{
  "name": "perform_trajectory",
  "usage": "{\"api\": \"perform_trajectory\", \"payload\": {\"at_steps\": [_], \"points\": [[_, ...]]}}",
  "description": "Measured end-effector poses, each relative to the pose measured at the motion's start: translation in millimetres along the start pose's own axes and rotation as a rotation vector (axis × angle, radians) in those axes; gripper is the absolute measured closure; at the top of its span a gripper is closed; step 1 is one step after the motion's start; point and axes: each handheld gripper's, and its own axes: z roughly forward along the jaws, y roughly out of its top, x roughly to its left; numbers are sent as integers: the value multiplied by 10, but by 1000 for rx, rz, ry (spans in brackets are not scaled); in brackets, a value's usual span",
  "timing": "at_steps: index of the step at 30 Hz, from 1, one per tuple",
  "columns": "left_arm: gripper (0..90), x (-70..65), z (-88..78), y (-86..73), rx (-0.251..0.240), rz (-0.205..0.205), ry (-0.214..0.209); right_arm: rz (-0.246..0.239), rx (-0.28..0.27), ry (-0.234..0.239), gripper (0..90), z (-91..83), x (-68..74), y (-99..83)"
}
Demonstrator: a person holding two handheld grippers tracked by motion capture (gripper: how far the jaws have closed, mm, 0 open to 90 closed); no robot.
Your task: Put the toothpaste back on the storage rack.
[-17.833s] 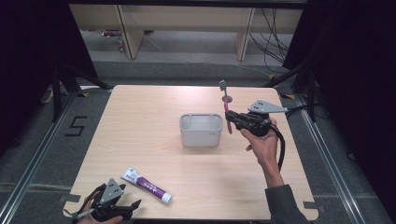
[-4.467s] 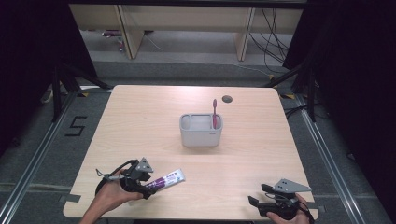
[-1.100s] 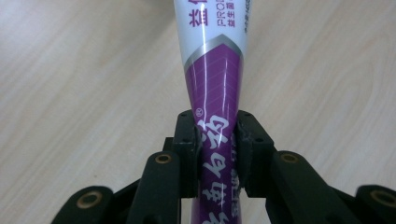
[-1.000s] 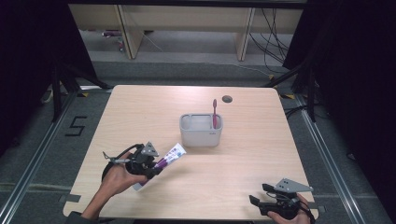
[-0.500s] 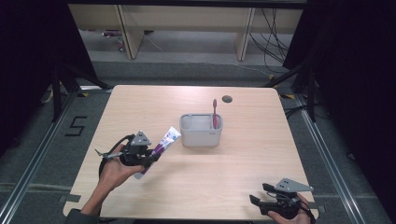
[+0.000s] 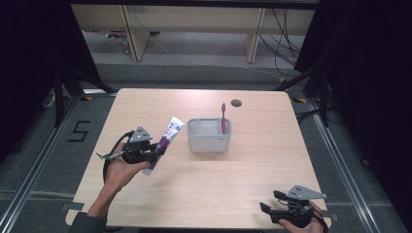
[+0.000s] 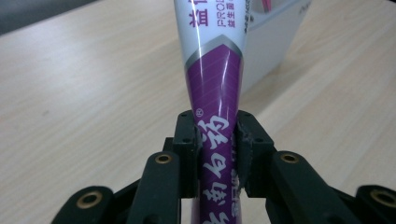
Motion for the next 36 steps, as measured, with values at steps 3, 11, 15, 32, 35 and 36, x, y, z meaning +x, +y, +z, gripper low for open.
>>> {"api": "perform_trajectory", "payload": {"at_steps": [3,11,15,32,35,36], "points": [[723,17,-16,59,-32,-9,6,0,-2,-3,274,-5,0,0],[723,27,-17,197,-117,-41,10,6,0,8,274,4,1,0],[723,18,3,266,-134,-39,7,7,-1,9,273,2,1,0],[722,-101,185,615,-217,-71,-18,-3,-5,-5,274,-1,-9,0],[723,-136,231,690,-222,-63,-24,-2,-6,-3,274,0,-6,0],[723,-147,246,713,-224,-60,-29,-1,-6,-2,274,-1,-5,1]]}}
